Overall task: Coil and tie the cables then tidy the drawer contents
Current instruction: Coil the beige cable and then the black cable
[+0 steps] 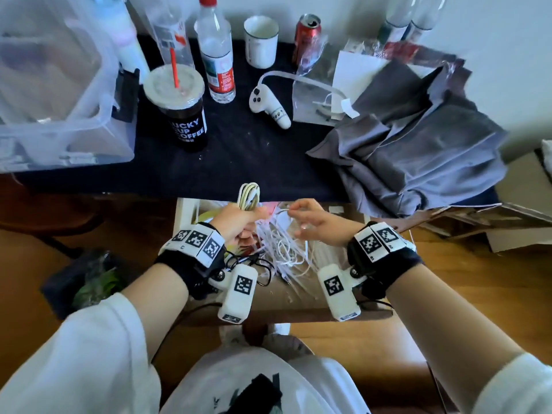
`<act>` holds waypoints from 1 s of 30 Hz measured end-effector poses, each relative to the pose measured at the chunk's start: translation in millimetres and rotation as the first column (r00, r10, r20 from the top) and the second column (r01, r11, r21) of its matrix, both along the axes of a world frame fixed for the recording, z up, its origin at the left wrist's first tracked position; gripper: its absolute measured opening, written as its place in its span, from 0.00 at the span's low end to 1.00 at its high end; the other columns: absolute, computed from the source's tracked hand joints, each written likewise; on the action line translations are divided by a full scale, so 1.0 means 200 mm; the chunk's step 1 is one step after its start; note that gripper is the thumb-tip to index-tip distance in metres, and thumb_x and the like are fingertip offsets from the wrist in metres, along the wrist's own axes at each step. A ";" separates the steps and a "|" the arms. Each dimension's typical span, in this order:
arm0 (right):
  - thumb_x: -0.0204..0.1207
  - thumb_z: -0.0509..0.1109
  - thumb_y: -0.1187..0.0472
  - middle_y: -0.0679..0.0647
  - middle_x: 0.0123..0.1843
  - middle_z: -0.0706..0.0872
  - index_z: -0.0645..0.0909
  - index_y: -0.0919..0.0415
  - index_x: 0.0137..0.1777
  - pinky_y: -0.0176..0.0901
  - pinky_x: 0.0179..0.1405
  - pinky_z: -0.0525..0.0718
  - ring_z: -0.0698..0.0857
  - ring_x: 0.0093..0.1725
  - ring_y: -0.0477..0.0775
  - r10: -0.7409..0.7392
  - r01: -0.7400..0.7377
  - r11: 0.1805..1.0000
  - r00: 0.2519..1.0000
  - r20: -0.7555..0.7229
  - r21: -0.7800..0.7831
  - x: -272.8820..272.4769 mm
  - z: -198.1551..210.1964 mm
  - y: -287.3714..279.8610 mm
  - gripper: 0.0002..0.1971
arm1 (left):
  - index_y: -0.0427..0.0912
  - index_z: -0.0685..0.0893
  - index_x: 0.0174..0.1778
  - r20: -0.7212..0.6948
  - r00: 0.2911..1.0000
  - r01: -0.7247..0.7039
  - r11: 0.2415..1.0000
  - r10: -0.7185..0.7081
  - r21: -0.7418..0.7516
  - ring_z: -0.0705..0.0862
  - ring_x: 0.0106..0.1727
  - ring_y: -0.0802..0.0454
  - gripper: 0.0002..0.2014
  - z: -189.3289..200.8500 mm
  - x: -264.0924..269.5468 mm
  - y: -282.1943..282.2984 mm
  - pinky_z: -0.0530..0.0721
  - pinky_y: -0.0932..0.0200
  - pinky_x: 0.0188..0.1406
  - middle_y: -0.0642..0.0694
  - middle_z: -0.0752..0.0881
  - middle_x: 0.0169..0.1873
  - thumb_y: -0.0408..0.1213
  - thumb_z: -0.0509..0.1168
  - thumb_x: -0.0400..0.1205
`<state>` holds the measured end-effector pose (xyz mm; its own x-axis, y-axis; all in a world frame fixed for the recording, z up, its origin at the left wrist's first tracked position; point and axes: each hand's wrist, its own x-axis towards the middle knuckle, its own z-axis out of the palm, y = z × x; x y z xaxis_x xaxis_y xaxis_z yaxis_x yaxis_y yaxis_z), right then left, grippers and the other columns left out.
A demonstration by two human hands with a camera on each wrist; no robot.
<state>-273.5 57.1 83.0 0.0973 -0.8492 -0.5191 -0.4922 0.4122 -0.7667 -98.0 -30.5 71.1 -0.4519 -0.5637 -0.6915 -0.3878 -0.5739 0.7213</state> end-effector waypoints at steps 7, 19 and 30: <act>0.76 0.68 0.72 0.49 0.60 0.65 0.77 0.70 0.66 0.34 0.61 0.75 0.73 0.52 0.44 -0.053 0.053 0.979 0.999 0.008 -0.196 0.03 0.13 -0.06 0.17 | 0.38 0.76 0.35 -0.005 0.998 0.060 0.990 -0.061 -0.124 0.63 0.13 0.60 0.12 0.13 -0.04 -0.03 0.70 0.66 0.14 0.55 0.66 0.13 0.38 0.65 0.83; 0.76 0.69 0.66 0.52 0.42 0.82 0.78 0.59 0.47 0.41 0.48 0.77 0.79 0.43 0.48 -0.430 0.306 0.801 0.892 -0.137 -0.515 0.07 0.12 -0.12 0.04 | 0.39 0.78 0.37 -0.164 0.978 0.109 0.984 -0.131 -0.141 0.64 0.17 0.60 0.11 0.27 -0.04 -0.01 0.71 0.66 0.18 0.53 0.66 0.17 0.39 0.63 0.84; 0.82 0.63 0.61 0.54 0.25 0.76 0.71 0.56 0.35 0.28 0.14 0.63 0.67 0.13 0.40 -0.683 0.704 0.602 0.698 0.214 -0.376 0.02 0.19 -0.13 0.12 | 0.40 0.83 0.51 -0.219 0.961 0.138 0.980 -0.167 -0.145 0.63 0.18 0.60 0.09 0.34 -0.04 -0.02 0.69 0.66 0.21 0.54 0.65 0.18 0.39 0.60 0.85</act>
<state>-270.2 31.9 120.4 -0.5966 -0.7923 -0.1279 -0.1511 0.2674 -0.9517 -106.7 -34.6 138.1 -0.6769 -0.5523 -0.4866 -0.2798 -0.4183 0.8641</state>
